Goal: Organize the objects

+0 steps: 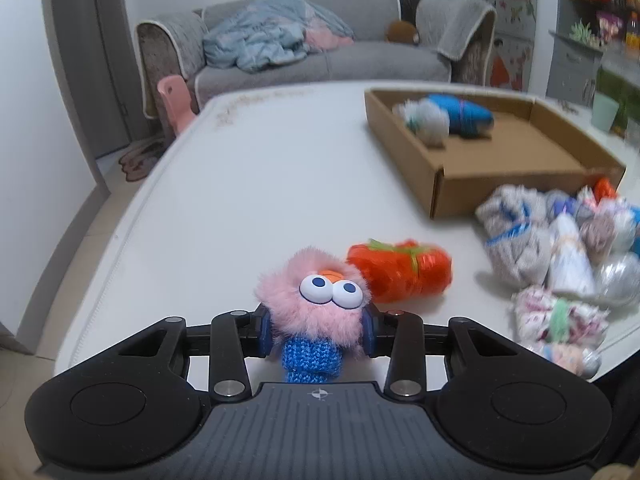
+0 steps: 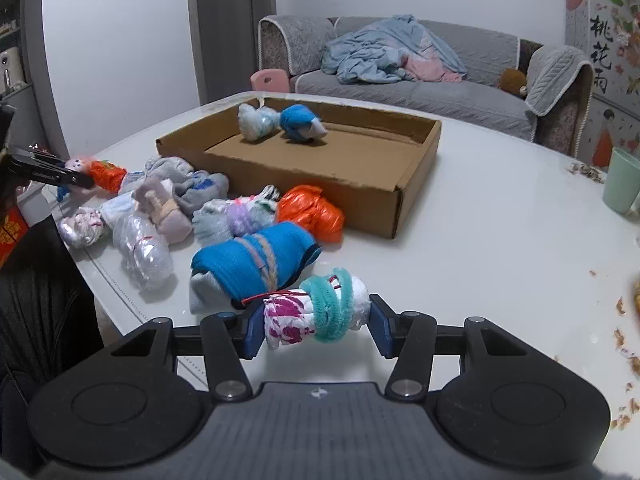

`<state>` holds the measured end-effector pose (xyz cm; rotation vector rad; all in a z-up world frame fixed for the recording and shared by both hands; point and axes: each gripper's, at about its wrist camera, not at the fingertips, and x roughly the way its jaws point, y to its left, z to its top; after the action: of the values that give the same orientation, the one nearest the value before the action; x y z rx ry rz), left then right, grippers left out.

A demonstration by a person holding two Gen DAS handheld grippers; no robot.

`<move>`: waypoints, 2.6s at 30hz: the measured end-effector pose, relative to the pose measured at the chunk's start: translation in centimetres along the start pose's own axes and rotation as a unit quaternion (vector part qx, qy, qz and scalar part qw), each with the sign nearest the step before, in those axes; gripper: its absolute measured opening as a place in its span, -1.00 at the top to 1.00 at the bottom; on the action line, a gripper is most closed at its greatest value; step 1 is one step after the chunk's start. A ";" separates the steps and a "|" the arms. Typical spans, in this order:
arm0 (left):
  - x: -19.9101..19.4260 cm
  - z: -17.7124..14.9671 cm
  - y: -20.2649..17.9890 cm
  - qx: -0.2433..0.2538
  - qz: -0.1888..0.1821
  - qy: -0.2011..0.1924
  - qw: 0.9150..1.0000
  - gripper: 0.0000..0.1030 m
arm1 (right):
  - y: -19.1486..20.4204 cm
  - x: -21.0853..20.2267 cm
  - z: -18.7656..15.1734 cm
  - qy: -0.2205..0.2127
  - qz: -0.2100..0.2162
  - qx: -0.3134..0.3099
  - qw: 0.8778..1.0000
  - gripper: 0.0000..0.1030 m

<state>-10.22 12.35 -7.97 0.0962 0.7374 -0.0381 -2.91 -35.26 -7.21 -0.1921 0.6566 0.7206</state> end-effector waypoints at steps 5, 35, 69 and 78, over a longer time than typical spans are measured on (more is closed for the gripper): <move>-1.2 1.5 0.2 -0.016 -0.019 -0.033 0.999 0.09 | -0.4 0.5 0.2 -0.001 -0.004 0.003 1.000 0.07; -2.5 0.8 0.6 -0.056 -0.020 -0.044 0.997 -0.69 | -0.2 0.6 0.7 -0.012 -0.001 0.003 1.000 0.06; -3.0 12.8 -4.2 0.020 -0.041 -0.110 0.993 0.20 | -3.3 -1.0 9.5 -0.083 -0.042 -0.082 0.992 0.06; 3.2 22.8 -13.3 0.055 -0.110 -0.132 0.984 0.20 | -4.8 3.0 17.8 -0.110 -0.026 -0.130 0.985 0.06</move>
<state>6.46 -3.19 5.69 0.1127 0.4775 -0.2983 10.66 -30.44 4.63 -0.3637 0.3437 0.7635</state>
